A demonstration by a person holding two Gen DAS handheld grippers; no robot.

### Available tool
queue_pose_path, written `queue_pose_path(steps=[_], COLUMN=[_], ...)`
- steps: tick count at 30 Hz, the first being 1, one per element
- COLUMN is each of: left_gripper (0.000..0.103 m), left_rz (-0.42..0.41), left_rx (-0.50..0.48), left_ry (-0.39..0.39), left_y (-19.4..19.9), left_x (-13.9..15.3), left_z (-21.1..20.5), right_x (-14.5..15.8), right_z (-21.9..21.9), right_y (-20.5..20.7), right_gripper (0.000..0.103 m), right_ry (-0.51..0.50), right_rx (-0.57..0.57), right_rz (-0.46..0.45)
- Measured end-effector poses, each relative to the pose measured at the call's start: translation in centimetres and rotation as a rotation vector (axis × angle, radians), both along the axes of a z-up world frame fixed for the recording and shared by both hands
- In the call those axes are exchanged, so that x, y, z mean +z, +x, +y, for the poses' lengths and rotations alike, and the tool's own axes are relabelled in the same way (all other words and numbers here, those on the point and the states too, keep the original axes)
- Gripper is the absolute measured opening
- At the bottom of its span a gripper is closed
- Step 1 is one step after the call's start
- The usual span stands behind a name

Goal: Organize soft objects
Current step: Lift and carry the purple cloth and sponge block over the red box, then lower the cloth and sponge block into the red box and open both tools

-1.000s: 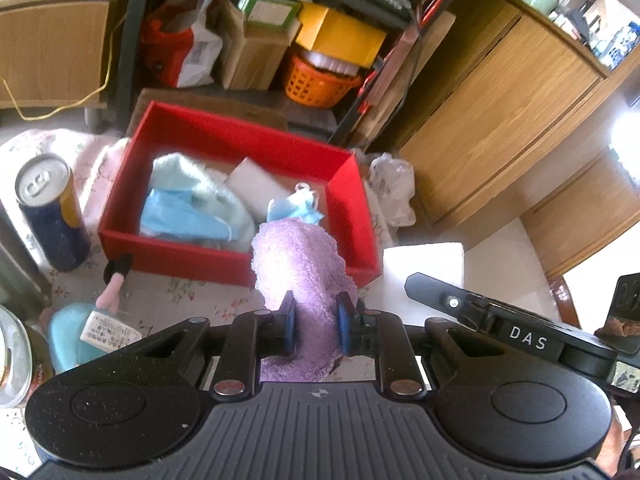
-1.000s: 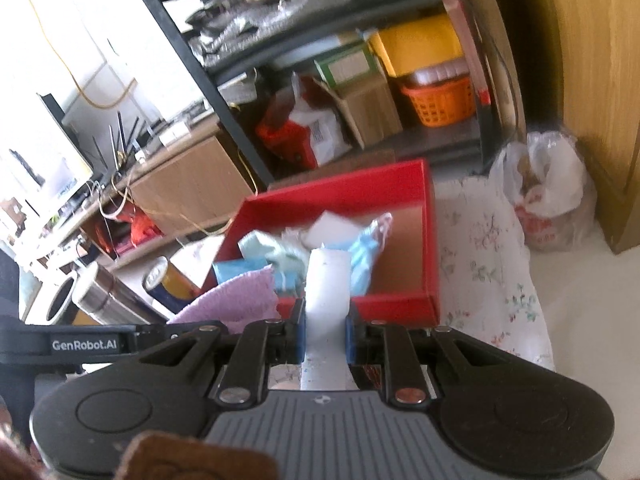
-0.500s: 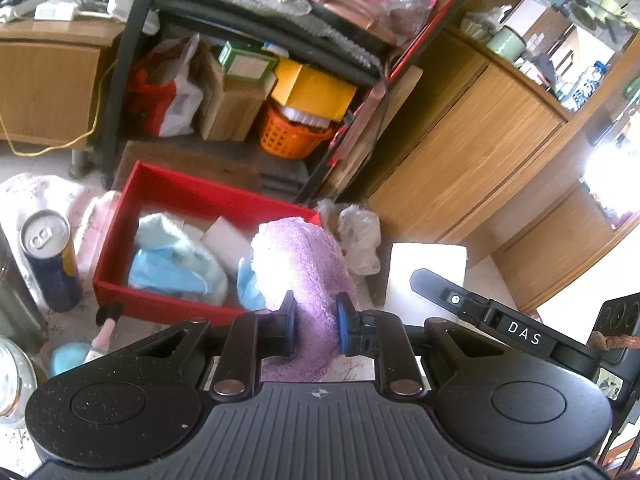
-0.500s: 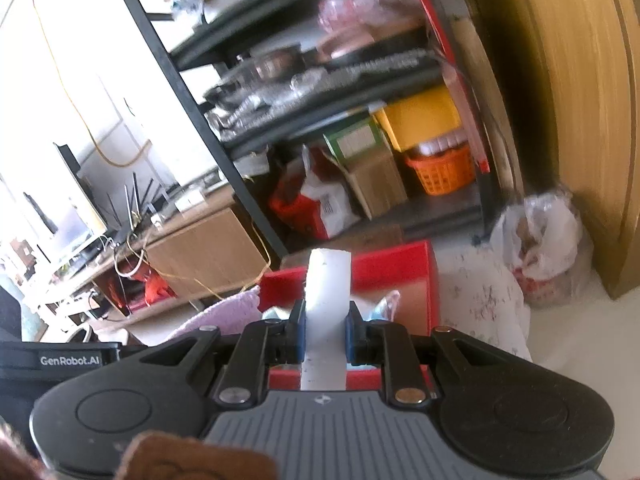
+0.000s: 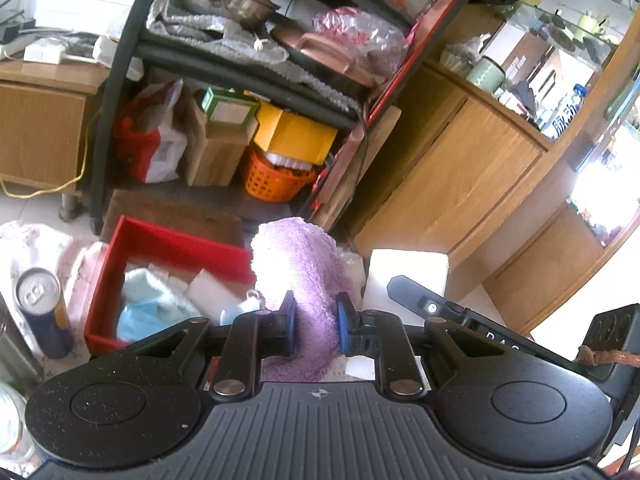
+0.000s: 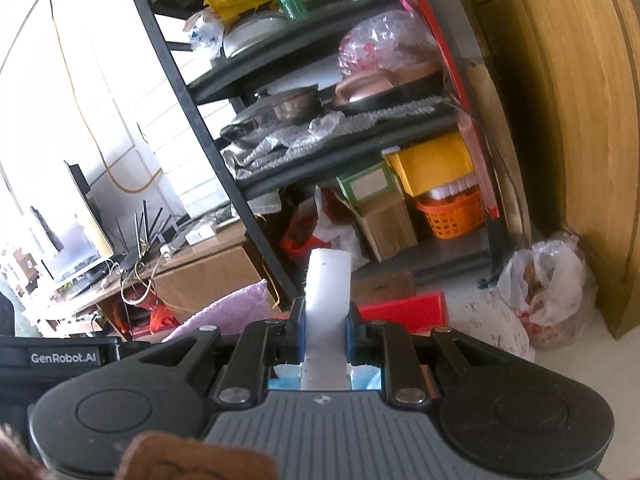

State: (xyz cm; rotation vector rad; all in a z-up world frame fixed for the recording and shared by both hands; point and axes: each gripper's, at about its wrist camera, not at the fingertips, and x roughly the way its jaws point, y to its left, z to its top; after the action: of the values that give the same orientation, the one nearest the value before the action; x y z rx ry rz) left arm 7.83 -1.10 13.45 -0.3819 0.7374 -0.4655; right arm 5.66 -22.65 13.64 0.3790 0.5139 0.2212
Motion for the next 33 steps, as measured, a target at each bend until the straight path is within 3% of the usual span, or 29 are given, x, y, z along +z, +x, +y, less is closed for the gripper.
queue_pose_path(steps=[15,27,33], left_gripper=[0.018,0.019,0.019], left_rz=[-0.036,0.015,0.063], left_rx=[0.047,0.054,0.071], left_ry=[0.004,0.025,0.05], left_y=[3.6,7.8,9.6], left_x=[0.5,-3.1,-5.4], left_z=[-0.3,-0.4,-0.2], right_x=[0.5,-1.6,-4.3], right_z=[0.7,0.7,1.1], right_y=[4.1,8.8,11.3], right_gripper=[0.0,0.0,0.0], right_ry=[-0.051,-0.09,-0.108], right_rx=[-0.002,0.0,-0.007], right_rz=[-0.012,0.024,0.077])
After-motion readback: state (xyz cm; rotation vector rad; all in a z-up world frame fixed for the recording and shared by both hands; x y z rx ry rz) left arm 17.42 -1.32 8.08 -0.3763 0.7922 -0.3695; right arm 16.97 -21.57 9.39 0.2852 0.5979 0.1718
